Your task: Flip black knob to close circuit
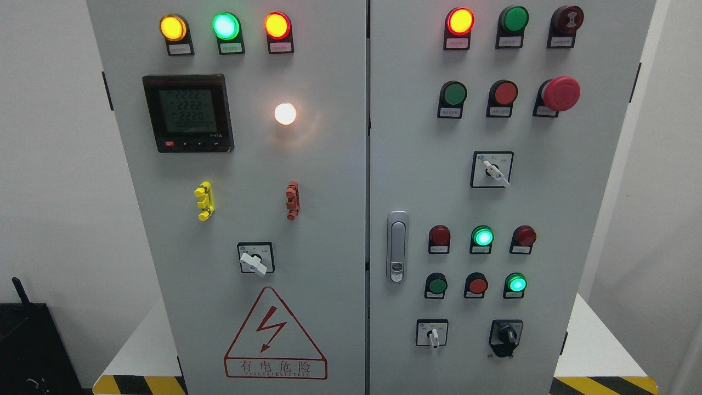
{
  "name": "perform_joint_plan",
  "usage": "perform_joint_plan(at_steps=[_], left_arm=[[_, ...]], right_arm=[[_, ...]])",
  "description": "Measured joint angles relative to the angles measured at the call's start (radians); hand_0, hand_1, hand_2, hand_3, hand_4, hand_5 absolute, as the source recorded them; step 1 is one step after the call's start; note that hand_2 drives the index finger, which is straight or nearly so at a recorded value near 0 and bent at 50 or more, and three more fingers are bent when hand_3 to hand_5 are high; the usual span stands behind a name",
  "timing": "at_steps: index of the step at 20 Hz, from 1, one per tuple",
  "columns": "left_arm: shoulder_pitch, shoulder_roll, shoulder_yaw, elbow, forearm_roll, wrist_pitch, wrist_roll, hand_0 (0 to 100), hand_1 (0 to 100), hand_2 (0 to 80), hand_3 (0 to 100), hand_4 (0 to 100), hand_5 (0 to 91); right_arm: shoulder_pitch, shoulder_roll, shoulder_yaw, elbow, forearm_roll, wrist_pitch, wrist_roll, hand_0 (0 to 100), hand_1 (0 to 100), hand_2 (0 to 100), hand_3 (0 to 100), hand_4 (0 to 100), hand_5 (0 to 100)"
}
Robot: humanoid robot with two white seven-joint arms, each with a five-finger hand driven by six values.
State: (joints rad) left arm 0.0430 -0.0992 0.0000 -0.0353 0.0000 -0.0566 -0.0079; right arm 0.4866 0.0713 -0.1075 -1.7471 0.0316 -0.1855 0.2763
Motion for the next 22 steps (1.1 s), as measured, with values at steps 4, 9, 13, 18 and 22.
perform_joint_plan(at_steps=[4,9,13,18,22], left_arm=[[0.0,0.0,0.0,0.0,0.0,0.001,0.0,0,0,0.0,5,2,0.0],[0.0,0.0,0.0,0.0,0.0,0.001,0.0,0,0,0.0,5,2,0.0],[0.0,0.0,0.0,0.0,0.0,0.001,0.0,0,0,0.0,5,2,0.0],[0.0,0.0,0.0,0.0,0.0,0.001,0.0,0,0,0.0,5,2,0.0],[0.0,0.0,0.0,0.0,0.0,0.002,0.0,0,0,0.0,5,2,0.0]], right_arm=[[-0.033,-0.009,-0.023,-0.086,0.272,-0.062,-0.102,0,28,63,84,73,72],[-0.101,-0.032,-0.046,-0.162,0.637,-0.057,-0.191,0,25,78,96,76,78],[-0.17,-0.044,-0.055,-0.209,0.897,0.038,-0.198,0,17,82,100,78,79],[-0.263,-0.054,-0.05,-0.249,1.119,0.183,-0.116,0,8,84,100,79,80],[-0.339,-0.06,-0.033,-0.269,1.228,0.278,-0.046,0,0,84,100,79,81]])
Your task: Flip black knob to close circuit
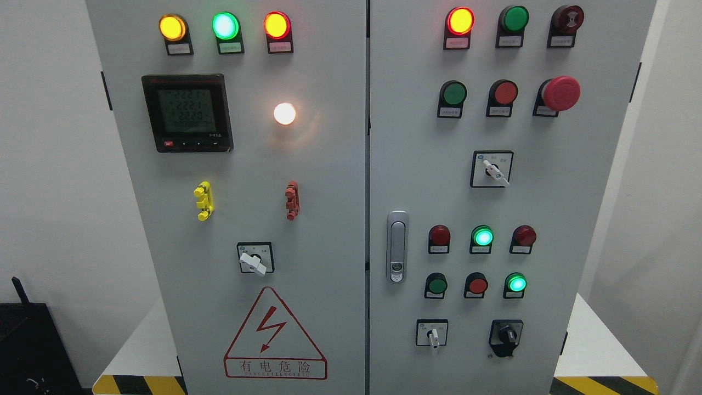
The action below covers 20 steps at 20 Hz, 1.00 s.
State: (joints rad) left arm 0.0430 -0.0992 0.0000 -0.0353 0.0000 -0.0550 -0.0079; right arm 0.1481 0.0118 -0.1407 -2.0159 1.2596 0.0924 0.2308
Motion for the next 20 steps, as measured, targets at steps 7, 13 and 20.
perform_joint_plan(at_steps=[7,13,20], left_arm=[[0.0,0.0,0.0,0.0,0.0,0.0,0.0,0,0,0.0,5,2,0.0],[0.0,0.0,0.0,0.0,0.0,0.001,0.0,0,0,0.0,5,2,0.0],[0.0,0.0,0.0,0.0,0.0,0.001,0.0,0,0,0.0,5,2,0.0]], right_arm=[[-0.114,-0.005,0.044,0.003,0.116,0.085,0.056,0,0,85,100,79,82],[-0.195,-0.008,0.085,0.043,0.151,0.157,0.061,0,0,85,100,79,82],[-0.268,-0.01,0.111,0.111,0.161,0.182,0.048,0,0,85,100,79,83]])
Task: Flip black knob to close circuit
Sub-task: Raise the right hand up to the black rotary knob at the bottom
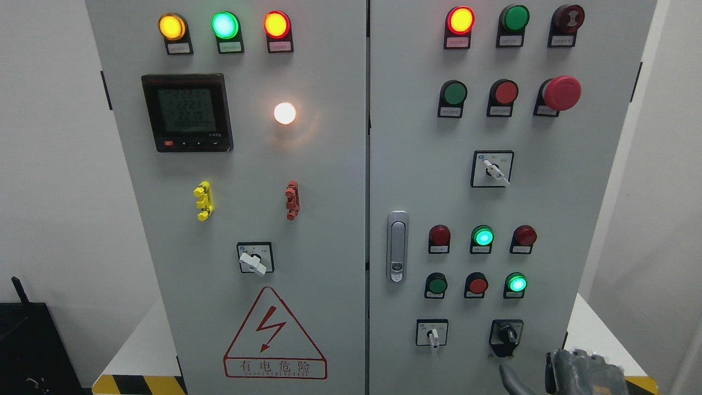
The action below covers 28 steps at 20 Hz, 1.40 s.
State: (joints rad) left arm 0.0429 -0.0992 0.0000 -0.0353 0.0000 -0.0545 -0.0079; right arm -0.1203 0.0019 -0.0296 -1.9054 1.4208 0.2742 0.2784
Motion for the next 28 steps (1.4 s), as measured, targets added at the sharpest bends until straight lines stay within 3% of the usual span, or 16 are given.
perform_joint_plan(at_steps=[15,28], left_arm=[[0.0,0.0,0.0,0.0,0.0,0.0,0.0,0,0,0.0,5,2,0.0],[0.0,0.0,0.0,0.0,0.0,0.001,0.0,0,0,0.0,5,2,0.0]], right_arm=[[-0.052,-0.026,0.022,0.111,0.0,0.018,-0.022,0,0,85,100,80,83],[-0.105,-0.012,0.027,0.176,-0.005,0.026,-0.024,0,0,86,100,80,83]])
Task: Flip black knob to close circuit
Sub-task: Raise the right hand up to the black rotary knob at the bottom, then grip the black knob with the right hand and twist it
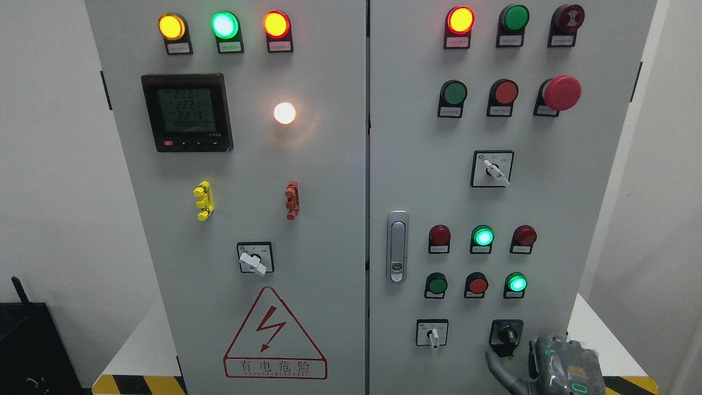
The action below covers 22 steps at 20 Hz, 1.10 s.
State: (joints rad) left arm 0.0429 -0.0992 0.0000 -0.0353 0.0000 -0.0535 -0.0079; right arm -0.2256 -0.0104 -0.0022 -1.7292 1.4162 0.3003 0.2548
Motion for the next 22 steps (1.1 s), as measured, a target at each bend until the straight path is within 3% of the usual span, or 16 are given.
perform_joint_plan(at_steps=[22], left_arm=[[0.0,0.0,0.0,0.0,0.0,-0.001,0.0,0,0,0.0,5,2,0.0]], right_arm=[[-0.015,-0.027,0.002,0.032,-0.026,0.013,0.0,0,0,86,100,80,84]])
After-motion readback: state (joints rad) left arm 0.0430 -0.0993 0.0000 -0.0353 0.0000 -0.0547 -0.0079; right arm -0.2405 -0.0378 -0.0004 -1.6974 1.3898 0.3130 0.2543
